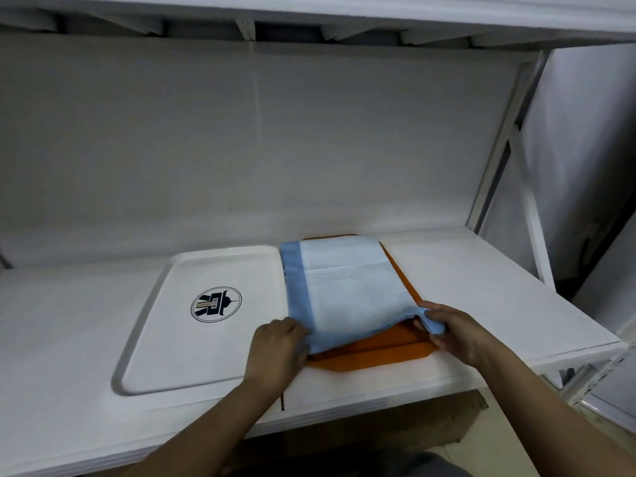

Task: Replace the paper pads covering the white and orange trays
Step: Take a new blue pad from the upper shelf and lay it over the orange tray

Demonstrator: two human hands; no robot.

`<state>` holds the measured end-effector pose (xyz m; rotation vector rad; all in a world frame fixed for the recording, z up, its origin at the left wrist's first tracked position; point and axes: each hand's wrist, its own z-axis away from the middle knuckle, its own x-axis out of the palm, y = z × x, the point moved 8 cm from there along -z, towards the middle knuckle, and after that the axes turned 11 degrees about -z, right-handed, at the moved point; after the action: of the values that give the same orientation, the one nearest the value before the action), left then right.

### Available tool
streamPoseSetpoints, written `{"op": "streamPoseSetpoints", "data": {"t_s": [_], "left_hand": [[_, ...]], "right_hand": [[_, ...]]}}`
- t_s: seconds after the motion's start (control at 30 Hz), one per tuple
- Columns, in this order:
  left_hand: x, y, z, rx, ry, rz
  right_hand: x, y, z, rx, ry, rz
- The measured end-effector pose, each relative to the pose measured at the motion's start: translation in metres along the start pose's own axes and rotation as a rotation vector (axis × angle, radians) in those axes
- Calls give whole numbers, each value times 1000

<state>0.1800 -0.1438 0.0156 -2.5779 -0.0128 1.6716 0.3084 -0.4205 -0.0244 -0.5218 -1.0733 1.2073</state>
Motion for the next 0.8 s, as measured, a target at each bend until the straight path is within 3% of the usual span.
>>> {"op": "streamPoseSetpoints", "data": {"t_s": [0.1,0.2,0.27,0.33,0.43,0.57,0.7,0.8], "left_hand": [[1,-13,3,-75,-45,-49],[9,-27,13,-368,-215,230],[17,-26,16,-434,-336,345],[19,-17,17,-492,-441,661],[11,-5,29,-801,-566,1297],[11,11,36,-976,-714,1753],[32,16,38,-1064,-825,1781],[45,13,37,-1135,-727,1739]], "right_hand": [[-2,1,4,33,12,-73],[-3,3,5,45,7,-115],[-2,5,4,49,-4,-110],[-3,6,4,56,-2,-113],[-5,6,4,61,-1,-114],[-7,6,3,57,4,-81],[-8,5,6,10,-12,109],[-13,4,7,-4,0,319]]}}
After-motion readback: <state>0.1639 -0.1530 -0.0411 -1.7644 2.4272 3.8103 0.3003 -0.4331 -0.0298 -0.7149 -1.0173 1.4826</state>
